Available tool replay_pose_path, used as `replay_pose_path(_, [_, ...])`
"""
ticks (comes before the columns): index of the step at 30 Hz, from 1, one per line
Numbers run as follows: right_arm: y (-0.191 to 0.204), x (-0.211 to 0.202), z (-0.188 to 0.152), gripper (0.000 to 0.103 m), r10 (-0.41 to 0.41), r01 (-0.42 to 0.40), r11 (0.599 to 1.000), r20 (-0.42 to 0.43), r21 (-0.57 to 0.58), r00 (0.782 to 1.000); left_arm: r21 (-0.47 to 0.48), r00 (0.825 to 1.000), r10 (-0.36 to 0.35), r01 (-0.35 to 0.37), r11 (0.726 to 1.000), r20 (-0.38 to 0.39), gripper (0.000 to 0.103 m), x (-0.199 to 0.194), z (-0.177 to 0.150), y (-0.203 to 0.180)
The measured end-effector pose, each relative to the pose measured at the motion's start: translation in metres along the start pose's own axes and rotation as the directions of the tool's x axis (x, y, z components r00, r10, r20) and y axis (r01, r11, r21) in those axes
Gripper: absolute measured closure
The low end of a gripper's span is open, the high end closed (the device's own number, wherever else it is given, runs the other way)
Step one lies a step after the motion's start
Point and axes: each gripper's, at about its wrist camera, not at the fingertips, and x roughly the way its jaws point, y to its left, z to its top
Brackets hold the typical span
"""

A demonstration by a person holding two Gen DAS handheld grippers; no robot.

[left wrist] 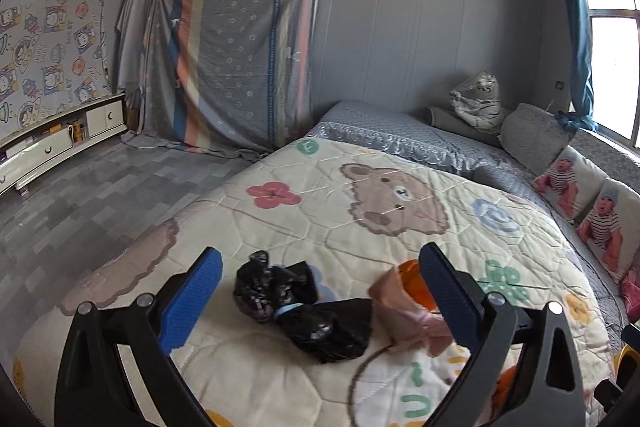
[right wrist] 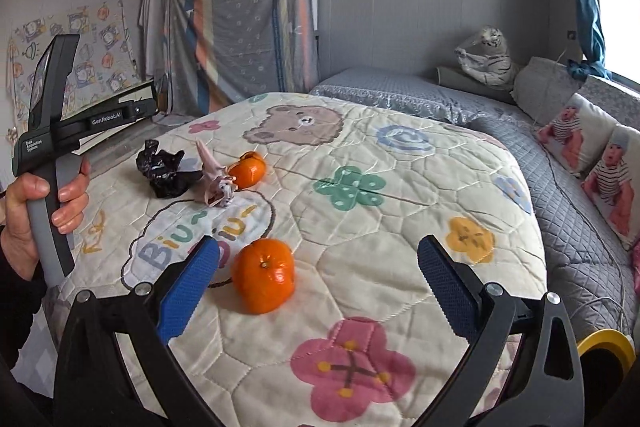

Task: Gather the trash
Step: 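Move both tools back to the bed toward the orange snack bag and black bag, then grasp the orange snack bag with the right tool while the left grasps a black bag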

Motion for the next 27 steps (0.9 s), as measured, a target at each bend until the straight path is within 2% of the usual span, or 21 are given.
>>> replay_pose_path(9, [0.032, 0.047, 0.006, 0.008, 0.012, -0.019, 0.996, -0.081, -0.087, 0.997, -0.055, 0.993, 0.091, -0.095, 0.994, -0.080, 0.008, 0.034, -0.012, 0.045])
replay_pose_path(15, [0.031, 0.065, 0.004, 0.008, 0.005, -0.014, 0.998, -0.136, -0.065, 0.991, -0.065, 0.988, 0.073, -0.083, 0.994, -0.138, 0.008, 0.058, -0.014, 0.054])
replay_pose_path(20, [0.032, 0.068, 0.003, 0.008, 0.006, -0.016, 0.998, -0.146, -0.066, 0.989, -0.088, 0.983, 0.060, -0.076, 0.993, -0.172, 0.008, 0.073, -0.016, 0.057])
replay_pose_path(27, [0.033, 0.073, 0.000, 0.008, 0.005, -0.015, 0.998, -0.160, -0.063, 0.987, -0.073, 0.977, 0.048, -0.065, 0.995, -0.210, 0.009, 0.086, -0.022, 0.053])
